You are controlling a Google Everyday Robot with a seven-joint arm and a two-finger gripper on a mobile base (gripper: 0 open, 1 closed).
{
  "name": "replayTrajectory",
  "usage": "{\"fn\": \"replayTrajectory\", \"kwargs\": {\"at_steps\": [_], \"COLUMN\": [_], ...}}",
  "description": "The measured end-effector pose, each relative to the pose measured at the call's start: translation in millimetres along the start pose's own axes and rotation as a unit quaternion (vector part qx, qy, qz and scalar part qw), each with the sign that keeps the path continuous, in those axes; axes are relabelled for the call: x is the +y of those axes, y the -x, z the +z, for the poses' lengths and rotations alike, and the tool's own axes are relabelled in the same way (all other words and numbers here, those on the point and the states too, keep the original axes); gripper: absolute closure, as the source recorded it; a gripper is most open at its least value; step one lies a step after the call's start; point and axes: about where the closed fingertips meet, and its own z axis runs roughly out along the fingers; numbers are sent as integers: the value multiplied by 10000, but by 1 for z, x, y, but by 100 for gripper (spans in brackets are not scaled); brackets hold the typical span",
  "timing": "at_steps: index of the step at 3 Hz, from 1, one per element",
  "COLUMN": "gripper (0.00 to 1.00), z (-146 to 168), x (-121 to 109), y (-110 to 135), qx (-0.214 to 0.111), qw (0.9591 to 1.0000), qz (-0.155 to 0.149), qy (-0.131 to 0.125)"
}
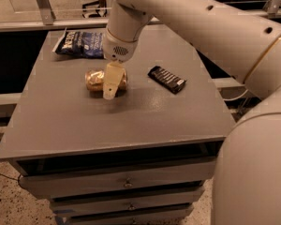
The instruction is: Knock orange can over
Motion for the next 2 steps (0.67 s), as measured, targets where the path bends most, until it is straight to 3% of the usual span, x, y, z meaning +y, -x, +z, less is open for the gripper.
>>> {"fn": "replayTrajectory", "kwargs": {"at_steps": [1,2], "gripper": [0,0], "z": [2,-6], "x": [10,23], "y": [10,4], "qx": [-162,-616], "qw": [9998,9979], "qz": [-56,169], "qy": [43,-43]}}
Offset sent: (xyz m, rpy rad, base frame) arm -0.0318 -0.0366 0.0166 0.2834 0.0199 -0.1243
